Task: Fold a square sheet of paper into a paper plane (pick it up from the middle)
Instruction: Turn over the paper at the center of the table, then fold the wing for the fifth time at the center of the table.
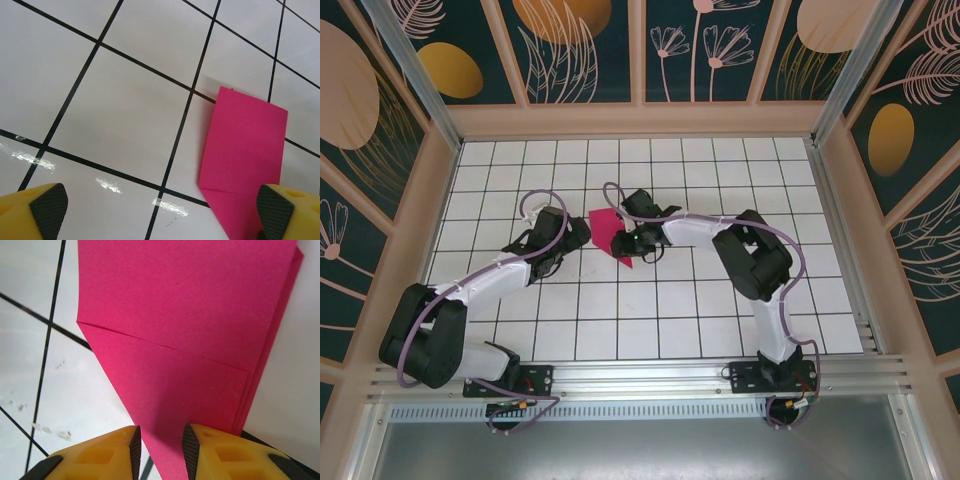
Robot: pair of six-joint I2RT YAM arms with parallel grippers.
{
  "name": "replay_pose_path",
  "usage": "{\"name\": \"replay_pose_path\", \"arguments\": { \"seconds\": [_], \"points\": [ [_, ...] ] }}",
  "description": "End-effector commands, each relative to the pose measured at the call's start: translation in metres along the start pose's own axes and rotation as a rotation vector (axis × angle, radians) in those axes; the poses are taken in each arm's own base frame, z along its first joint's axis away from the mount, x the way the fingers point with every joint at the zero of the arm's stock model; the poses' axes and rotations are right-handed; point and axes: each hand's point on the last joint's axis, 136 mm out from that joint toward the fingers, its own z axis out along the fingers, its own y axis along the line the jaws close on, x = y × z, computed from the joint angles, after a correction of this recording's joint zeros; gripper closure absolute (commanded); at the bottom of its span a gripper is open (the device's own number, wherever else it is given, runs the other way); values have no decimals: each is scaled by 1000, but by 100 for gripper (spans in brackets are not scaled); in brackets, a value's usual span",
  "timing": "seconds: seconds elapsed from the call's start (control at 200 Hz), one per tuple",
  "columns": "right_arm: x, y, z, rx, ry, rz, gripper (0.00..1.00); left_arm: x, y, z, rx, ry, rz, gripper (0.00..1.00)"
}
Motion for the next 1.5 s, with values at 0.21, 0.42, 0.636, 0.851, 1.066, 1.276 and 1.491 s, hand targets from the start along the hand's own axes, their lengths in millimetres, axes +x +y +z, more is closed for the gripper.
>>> {"name": "replay_pose_path", "arguments": {
  "seconds": [0.21,0.42,0.636,0.851,1.066,1.276,1.491],
  "points": [
    [41,-22,-58,63,38,-165,67,-5,-18,-2,88,4,-24,1],
    [-9,4,-95,-80,-251,92,63,4,-36,-6,213,49,-40,2],
    [0,-2,-79,-117,-234,241,63,14,-45,-8,292,85,-59,1],
    [13,-8,-58,-127,-169,275,63,22,-51,-4,325,123,-72,2],
    [14,-23,-46,-117,-154,286,65,30,-59,-2,374,167,-75,2],
    [23,-41,-35,-111,-123,335,65,39,-68,-3,437,218,-109,2],
    [32,-55,-29,-125,-96,397,65,56,-75,-3,499,303,-172,5]
  ]
}}
